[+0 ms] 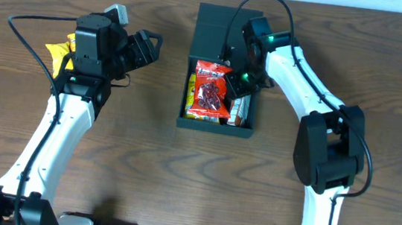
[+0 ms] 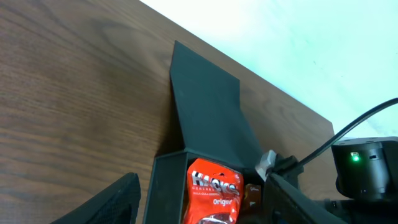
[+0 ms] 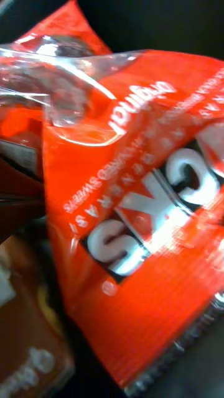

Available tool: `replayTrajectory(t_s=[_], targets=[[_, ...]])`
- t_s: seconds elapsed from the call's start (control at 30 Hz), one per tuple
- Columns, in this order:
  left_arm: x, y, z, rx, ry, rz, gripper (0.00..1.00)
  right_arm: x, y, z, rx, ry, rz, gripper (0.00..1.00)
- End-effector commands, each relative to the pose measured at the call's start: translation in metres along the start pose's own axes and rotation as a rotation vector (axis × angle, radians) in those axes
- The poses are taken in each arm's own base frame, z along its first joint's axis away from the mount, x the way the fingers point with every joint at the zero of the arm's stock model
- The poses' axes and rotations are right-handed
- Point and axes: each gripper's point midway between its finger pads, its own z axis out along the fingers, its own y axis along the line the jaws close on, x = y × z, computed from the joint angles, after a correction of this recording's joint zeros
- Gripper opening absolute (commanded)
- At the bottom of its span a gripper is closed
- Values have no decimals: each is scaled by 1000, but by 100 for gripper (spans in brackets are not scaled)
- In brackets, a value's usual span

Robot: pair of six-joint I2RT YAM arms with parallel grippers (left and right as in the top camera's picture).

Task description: Pack container

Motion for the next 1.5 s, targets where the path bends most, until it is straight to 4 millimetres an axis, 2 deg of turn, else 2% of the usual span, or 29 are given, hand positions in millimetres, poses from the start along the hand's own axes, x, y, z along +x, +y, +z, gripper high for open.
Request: replayTrajectory(t_s=[0.0, 0.13, 0.2, 0.37, 0.47, 0.57, 0.63, 0.77, 0.83, 1.0, 1.2, 1.47], targets=[[-10, -2, -4, -9, -33, 24, 64, -2, 0, 9, 6, 1, -4, 2], [-11, 0, -4, -16, -38, 24, 64, -12, 3, -4, 10, -25, 5, 2], [-12, 1, -5, -24, -44, 24, 64, -19, 7, -18, 14, -43, -2, 2], [-13, 3, -5, -35, -51, 23, 64, -33, 19, -67, 27, -107, -18, 2], [-12, 6, -5, -51, -52, 20, 63, -27, 14, -94, 71, -123, -4, 2], [-10, 8, -5, -57, -44, 17, 63, -7, -6, -108, 165, -76, 38, 2], [-10, 8, -5, -57, -44, 20, 63, 7, -12, -100, 155, -32, 96, 2], [-10, 8, -5, -59, -42, 23, 63, 40, -19, -67, 135, 80, 154, 2], [-10, 9, -5, -63, -45, 24, 63, 47, -19, -62, 131, 107, 166, 2], [-11, 10, -5, -70, -51, 24, 64, 50, -21, -54, 127, 110, 166, 2], [-11, 10, -5, -71, -50, 31, 64, 56, -17, -32, 71, 110, 172, 2], [-10, 10, -5, -72, -47, 29, 64, 36, -1, -20, 54, 44, 90, 2]])
